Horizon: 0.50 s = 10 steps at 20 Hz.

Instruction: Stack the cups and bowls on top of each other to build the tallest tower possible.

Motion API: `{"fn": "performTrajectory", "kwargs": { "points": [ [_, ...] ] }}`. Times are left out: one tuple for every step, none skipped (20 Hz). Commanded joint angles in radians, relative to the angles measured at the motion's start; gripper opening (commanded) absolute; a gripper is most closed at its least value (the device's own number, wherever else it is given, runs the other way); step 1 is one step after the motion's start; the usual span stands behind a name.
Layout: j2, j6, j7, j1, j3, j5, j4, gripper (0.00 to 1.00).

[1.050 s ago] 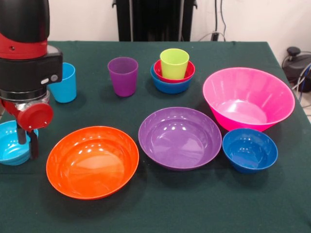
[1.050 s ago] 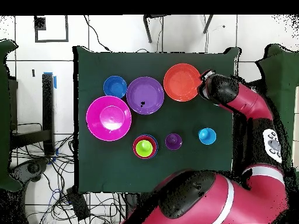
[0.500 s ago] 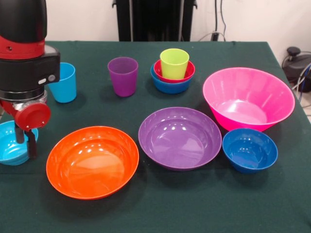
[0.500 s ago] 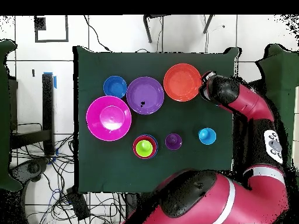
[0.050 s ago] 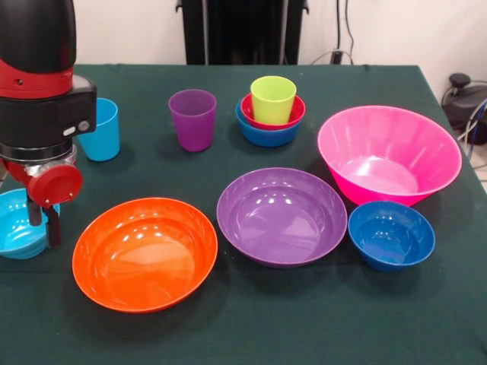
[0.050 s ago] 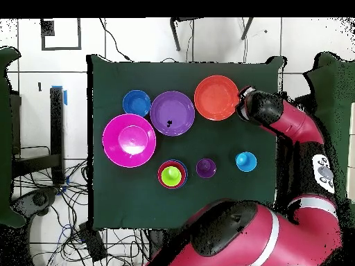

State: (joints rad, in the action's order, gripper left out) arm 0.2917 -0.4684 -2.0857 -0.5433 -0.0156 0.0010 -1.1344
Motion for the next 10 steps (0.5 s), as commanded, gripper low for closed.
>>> {"fn": "performTrajectory", "kwargs": {
  "points": [
    [-0.066,0.011,0.025,-0.005,-0.071,-0.046,0.034,1.0],
    [-0.068,0.011,0.027,-0.007,-0.071,-0.047,0.035,1.0],
    [-0.069,0.007,0.028,-0.008,-0.071,-0.047,0.035,1.0],
    [-0.069,0.007,0.029,-0.009,-0.071,-0.048,0.036,1.0],
    [-0.07,0.006,0.028,-0.009,-0.071,-0.047,0.036,1.0],
    [-0.071,0.006,0.027,-0.008,-0.069,-0.048,0.038,1.0],
    [-0.072,0.004,0.025,-0.007,-0.065,-0.049,0.04,1.0],
    [-0.074,0.005,0.024,-0.006,-0.063,-0.05,0.041,1.0],
    [-0.074,0.011,0.022,-0.004,-0.06,-0.052,0.042,1.0],
    [-0.077,0.01,0.02,-0.003,-0.057,-0.053,0.045,1.0]
  ]
}}
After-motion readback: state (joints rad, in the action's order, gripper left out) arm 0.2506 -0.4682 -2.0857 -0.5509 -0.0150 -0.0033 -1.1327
